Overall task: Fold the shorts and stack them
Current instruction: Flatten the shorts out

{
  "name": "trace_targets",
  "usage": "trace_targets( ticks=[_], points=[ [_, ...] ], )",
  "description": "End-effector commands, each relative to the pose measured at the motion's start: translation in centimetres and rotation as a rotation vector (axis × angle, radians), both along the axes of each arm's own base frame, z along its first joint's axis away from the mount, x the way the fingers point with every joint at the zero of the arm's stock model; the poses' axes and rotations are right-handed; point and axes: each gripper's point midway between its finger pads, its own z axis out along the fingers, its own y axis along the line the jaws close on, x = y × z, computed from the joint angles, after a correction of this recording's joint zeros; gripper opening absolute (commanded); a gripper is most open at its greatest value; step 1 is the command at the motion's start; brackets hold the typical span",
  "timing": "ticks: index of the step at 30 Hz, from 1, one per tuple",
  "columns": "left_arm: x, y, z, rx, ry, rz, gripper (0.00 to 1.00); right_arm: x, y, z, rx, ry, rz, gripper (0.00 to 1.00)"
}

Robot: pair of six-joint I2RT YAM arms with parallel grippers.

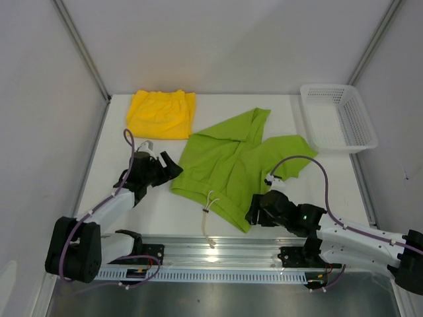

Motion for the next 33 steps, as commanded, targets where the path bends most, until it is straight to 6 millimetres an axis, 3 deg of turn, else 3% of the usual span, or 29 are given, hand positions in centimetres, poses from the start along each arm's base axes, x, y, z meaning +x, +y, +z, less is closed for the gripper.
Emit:
trace_targets(
  ticks=[1,6,7,9,14,15,18,19,20,21,22,23,24,26,28,33],
  points=[
    [-0.1,1.1,1.3,0.053,-0.075,0.006,0.84,0.5,0.3,1.7,-0.031,-0.049,0.032,0.67],
    [-0.5,0.8,1.7,0.044,-0.082,-0.012,0.86,1.1,1.3,2.0,-0.058,-0.076,0.063,0.65],
    [-0.4,0.6,1.9,0.037,-0.080,-0.019,0.86,1.5,1.8,3.0,-0.069,-0.117,0.100,0.64],
    [-1.0,0.4,1.1,0.038,-0.031,-0.027,0.85,1.9,2.5,3.4,-0.115,-0.151,0.153,0.63],
    [-2.2,-0.7,-0.2,-0.024,0.033,-0.033,0.84,3.4,6.9,6.3,-0.172,-0.292,0.359,0.70],
    [-2.4,-0.8,-0.3,-0.032,0.035,-0.034,0.83,3.6,7.6,5.5,-0.208,-0.282,0.396,0.70],
    [-3.2,-1.1,-1.0,-0.061,0.063,-0.038,0.83,4.9,10.7,6.7,-0.229,-0.342,0.496,0.71],
    [-3.3,-1.2,-0.9,-0.068,0.064,-0.038,0.83,5.3,11.6,5.3,-0.268,-0.330,0.529,0.73],
    [-3.4,-1.3,-0.9,-0.071,0.067,-0.041,0.83,6.1,12.6,5.7,-0.284,-0.361,0.560,0.77],
    [-3.4,-1.3,-0.8,-0.072,0.064,-0.041,0.83,6.5,13.3,5.4,-0.298,-0.370,0.582,0.89],
    [-3.2,-1.3,-0.6,-0.072,0.055,-0.044,0.83,6.7,14.0,3.6,-0.338,-0.346,0.620,0.95],
    [-3.2,-1.3,-0.5,-0.071,0.054,-0.048,0.83,7.0,14.5,3.1,-0.354,-0.345,0.644,0.99],
    [-3.0,-1.1,-0.4,-0.061,0.052,-0.041,0.84,7.6,15.5,3.5,-0.363,-0.370,0.679,0.99],
    [-2.8,-0.9,0.2,-0.040,0.048,-0.043,0.84,8.0,16.2,1.7,-0.398,-0.354,0.730,0.99],
    [-2.5,-0.6,0.9,-0.033,0.042,-0.042,0.85,8.3,17.1,1.3,-0.371,-0.362,0.801,0.99],
    [-2.4,0.5,2.6,-0.063,0.005,-0.009,0.86,10.1,16.9,-0.3,-0.428,-0.359,0.827,1.00]
  ],
)
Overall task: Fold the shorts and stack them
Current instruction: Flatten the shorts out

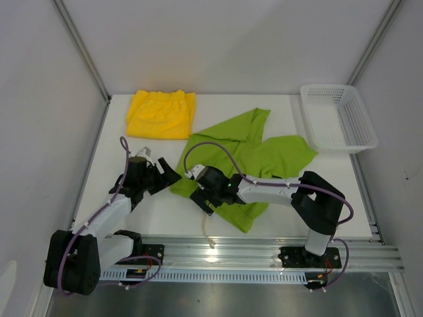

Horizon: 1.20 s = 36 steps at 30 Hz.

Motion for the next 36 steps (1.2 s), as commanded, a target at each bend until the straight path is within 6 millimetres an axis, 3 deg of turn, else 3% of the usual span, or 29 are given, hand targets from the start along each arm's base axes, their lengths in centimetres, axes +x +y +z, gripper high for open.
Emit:
trace_targets(
  ticks=[1,8,12,17,19,27,36],
  points=[
    [0.8,0.6,3.0,-0.020,-0.075,0.012,0.86,2.2,1.6,1.8,0.028,-0.078,0.075,0.99],
    [0.3,1.0,3.9,-0.030,-0.119,0.031,0.87,2.1,2.2,1.0,0.001,-0.072,0.165,1.00],
    [0.3,0.8,3.8,-0.033,-0.111,0.023,0.87,0.8,2.7,0.0,0.023,-0.009,0.216,0.99],
    [0.4,0.6,3.8,-0.042,-0.113,0.015,0.87,1.8,2.3,0.0,0.044,-0.016,0.181,1.00],
    [0.3,0.6,3.5,-0.043,-0.105,0.010,0.87,1.4,2.6,-0.3,0.059,0.015,0.206,1.00],
    [0.3,0.5,3.5,-0.046,-0.108,0.006,0.87,1.5,1.5,-2.6,-0.028,0.037,0.196,0.99],
    [0.3,0.5,3.5,-0.041,-0.107,0.004,0.87,-0.4,1.3,-5.6,-0.109,0.114,0.227,0.96]
  ],
)
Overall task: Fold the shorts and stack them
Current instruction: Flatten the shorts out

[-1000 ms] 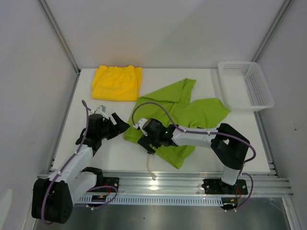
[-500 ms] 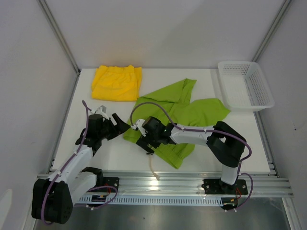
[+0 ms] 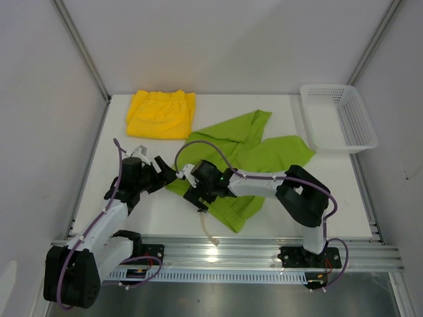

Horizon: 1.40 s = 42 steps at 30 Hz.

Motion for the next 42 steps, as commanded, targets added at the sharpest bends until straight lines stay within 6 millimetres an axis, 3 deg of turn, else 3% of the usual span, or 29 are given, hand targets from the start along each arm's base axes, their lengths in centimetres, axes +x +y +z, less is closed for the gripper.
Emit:
trace_targets(
  ticks=[1,7,9,14,16,17,18,21,25,31,38,42],
  points=[
    [0.3,-0.1,0.6,-0.006,-0.021,-0.014,0.87,-2.0,-1.8,-3.8,-0.132,0.058,0.035,0.86],
    [0.2,0.1,0.7,0.002,-0.022,-0.004,0.87,-1.3,-1.9,-3.6,-0.150,-0.006,-0.007,0.64],
    [0.2,0.3,1.0,0.005,-0.031,0.002,0.87,-0.8,-2.1,-3.4,-0.165,-0.050,-0.035,0.50],
    [0.3,0.5,1.2,0.017,-0.034,0.009,0.87,0.1,-2.0,-2.0,-0.150,-0.163,-0.109,0.38],
    [0.2,0.5,1.1,0.019,-0.030,0.011,0.87,0.0,-2.1,-1.7,-0.145,-0.188,-0.122,0.47],
    [0.2,0.5,1.1,0.019,-0.031,0.011,0.87,-0.1,-2.0,-1.7,-0.142,-0.187,-0.120,0.72],
    [0.3,0.6,1.0,0.021,-0.028,0.013,0.87,-0.3,-1.9,-1.6,-0.137,-0.188,-0.118,0.79],
    [0.2,0.5,0.8,0.020,-0.024,0.009,0.88,-1.4,-1.3,-1.3,-0.089,-0.136,-0.092,0.79],
    [0.3,0.4,0.5,0.013,-0.013,0.004,0.87,-3.6,0.4,0.4,0.036,-0.043,-0.020,0.92],
    [0.1,-0.2,-0.1,-0.023,-0.008,-0.011,0.88,-3.0,0.0,1.6,0.061,-0.056,-0.063,0.90],
    [-0.2,-1.1,-1.4,-0.062,0.032,-0.043,0.88,-2.0,-0.7,0.0,0.029,-0.039,-0.121,0.93],
    [-0.6,-1.3,-2.0,-0.076,0.053,-0.055,0.88,-1.7,-0.9,-1.0,0.016,-0.028,-0.136,0.86]
  ],
)
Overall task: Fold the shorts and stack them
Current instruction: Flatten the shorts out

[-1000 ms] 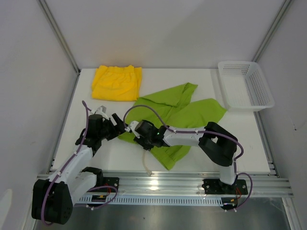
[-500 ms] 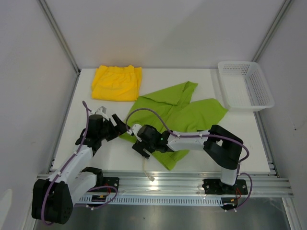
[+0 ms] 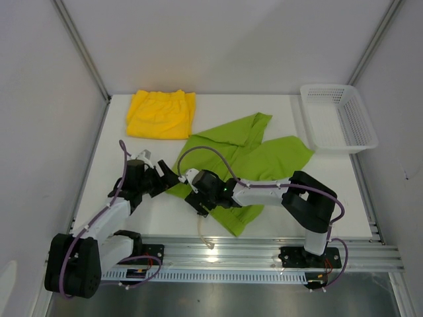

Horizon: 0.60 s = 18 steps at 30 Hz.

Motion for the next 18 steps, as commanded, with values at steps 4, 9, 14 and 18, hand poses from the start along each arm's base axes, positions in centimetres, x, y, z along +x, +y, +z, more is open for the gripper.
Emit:
trace_targets(
  ticks=[4,9,14,18],
  points=[
    [0.1,-0.6,0.1,-0.051,-0.003,-0.013,0.88,0.0,-0.4,-1.4,-0.017,0.022,-0.025,0.77],
    [-0.4,-1.1,0.1,-0.081,0.023,-0.023,0.87,0.1,-0.5,-1.4,-0.015,0.016,-0.034,0.68],
    [-0.4,-0.3,1.1,-0.062,-0.009,0.024,0.87,0.3,-0.5,-1.6,-0.006,0.011,-0.048,0.61],
    [-0.6,-0.1,0.8,-0.067,0.017,0.054,0.87,0.7,-0.4,-1.4,0.012,-0.007,-0.072,0.57]
  ],
)
